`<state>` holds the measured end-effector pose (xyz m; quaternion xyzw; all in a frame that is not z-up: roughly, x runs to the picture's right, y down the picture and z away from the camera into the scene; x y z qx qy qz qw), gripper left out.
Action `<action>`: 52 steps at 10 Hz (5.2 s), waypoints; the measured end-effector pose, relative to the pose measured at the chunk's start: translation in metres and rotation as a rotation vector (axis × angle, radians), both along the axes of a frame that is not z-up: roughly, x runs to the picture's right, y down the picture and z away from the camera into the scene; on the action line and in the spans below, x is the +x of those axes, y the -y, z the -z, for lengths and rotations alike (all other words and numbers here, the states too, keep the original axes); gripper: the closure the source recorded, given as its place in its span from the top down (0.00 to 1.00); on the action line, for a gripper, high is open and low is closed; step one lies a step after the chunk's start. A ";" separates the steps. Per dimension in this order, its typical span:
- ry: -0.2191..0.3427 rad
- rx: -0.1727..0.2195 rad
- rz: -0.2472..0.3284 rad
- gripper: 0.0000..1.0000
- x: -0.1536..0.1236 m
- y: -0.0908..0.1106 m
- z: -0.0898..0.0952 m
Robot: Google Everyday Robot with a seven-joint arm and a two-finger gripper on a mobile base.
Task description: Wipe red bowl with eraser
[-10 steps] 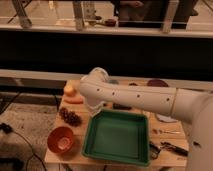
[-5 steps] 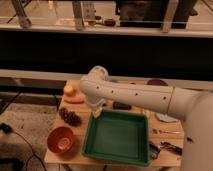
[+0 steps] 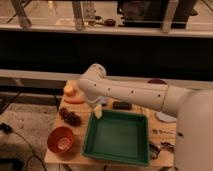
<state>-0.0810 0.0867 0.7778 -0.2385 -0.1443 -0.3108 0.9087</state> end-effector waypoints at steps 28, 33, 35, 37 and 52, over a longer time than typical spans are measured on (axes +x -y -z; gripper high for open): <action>-0.177 -0.021 -0.194 0.80 0.035 0.041 -0.150; -0.266 -0.095 -0.194 0.80 0.051 0.026 -0.160; -0.269 -0.109 -0.196 0.80 0.048 0.019 -0.165; -0.268 -0.123 -0.197 0.80 0.043 0.012 -0.171; -0.227 -0.097 -0.186 0.00 0.036 0.017 -0.137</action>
